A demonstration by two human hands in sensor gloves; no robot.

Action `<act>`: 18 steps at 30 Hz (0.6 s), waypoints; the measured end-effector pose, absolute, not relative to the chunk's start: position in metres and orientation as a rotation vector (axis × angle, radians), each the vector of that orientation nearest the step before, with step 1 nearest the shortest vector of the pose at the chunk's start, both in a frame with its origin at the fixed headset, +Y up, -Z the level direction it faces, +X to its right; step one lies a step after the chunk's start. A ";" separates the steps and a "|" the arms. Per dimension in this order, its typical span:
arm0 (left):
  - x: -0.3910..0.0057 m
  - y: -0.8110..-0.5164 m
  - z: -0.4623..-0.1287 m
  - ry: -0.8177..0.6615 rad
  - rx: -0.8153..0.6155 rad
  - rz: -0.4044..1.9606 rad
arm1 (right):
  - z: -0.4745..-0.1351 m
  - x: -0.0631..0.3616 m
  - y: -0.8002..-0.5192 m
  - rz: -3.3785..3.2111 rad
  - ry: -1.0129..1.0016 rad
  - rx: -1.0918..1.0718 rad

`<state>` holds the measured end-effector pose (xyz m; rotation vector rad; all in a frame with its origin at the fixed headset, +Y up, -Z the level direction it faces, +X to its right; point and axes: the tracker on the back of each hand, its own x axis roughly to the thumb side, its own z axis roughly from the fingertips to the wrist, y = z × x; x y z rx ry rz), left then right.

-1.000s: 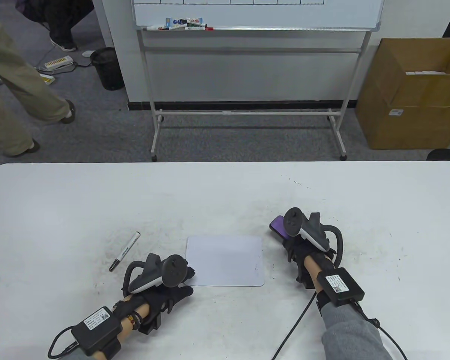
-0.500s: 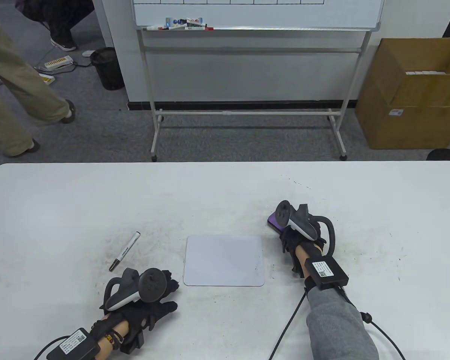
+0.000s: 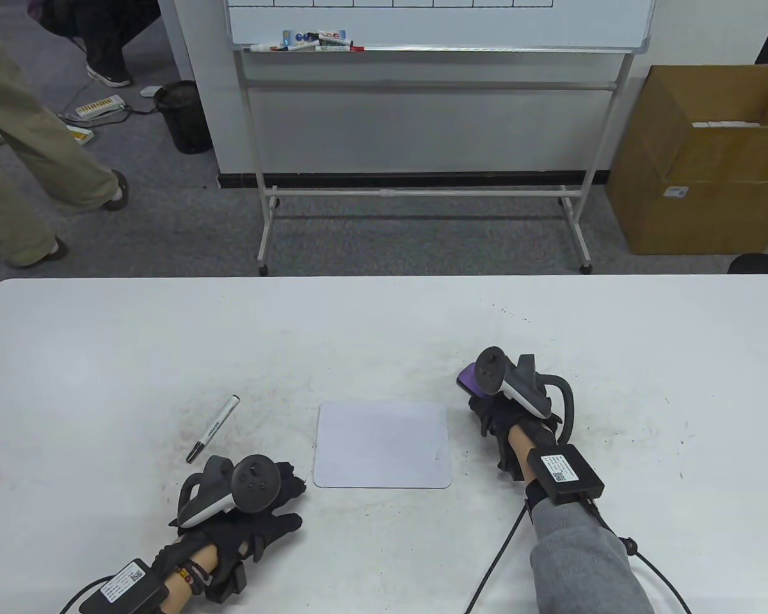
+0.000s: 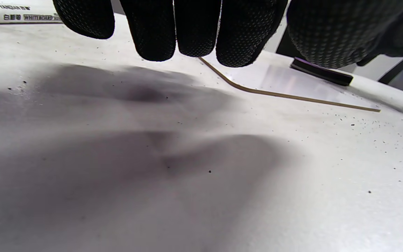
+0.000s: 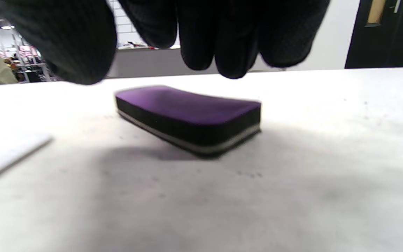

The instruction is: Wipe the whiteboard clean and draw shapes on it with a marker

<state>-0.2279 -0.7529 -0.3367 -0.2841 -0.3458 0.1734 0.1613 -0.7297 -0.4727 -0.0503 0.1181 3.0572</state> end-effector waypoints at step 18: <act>-0.224 -0.757 -0.335 -0.324 -0.270 0.143 | -0.349 0.134 -0.712 2.980 0.113 0.357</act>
